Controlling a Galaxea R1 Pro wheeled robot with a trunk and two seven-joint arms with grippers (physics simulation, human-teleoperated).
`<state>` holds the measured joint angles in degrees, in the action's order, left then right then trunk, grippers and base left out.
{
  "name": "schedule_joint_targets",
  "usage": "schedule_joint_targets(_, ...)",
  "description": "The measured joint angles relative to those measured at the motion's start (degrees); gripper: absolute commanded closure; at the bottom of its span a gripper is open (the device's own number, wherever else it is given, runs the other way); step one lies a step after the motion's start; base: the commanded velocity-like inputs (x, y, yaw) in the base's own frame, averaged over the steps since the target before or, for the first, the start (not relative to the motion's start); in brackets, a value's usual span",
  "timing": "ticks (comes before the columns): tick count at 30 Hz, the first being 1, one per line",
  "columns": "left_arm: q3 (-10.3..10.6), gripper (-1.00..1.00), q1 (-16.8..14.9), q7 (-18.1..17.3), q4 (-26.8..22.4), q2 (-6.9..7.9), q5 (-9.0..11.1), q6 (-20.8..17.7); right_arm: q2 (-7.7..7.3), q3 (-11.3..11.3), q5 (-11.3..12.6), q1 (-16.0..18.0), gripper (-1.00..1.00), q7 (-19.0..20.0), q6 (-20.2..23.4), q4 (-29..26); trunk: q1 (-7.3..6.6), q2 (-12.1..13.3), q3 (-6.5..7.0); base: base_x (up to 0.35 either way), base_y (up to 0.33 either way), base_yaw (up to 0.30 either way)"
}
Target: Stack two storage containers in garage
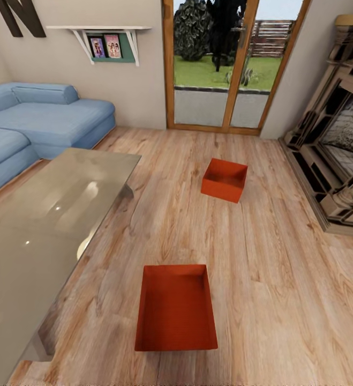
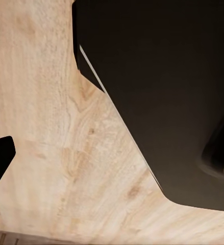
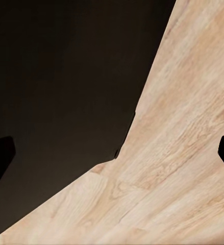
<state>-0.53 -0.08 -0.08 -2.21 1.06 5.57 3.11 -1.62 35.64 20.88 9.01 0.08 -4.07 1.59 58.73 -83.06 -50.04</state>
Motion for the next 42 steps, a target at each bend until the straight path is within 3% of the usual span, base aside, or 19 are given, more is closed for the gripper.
schedule_joint_targets(42,0.0,-1.0,0.0,0.0,0.0,0.02,0.0,0.0,-0.04,0.0,-0.1,0.0,-1.0,0.1,0.0,0.0,0.0,0.0,-0.28,0.0,0.0,0.0)
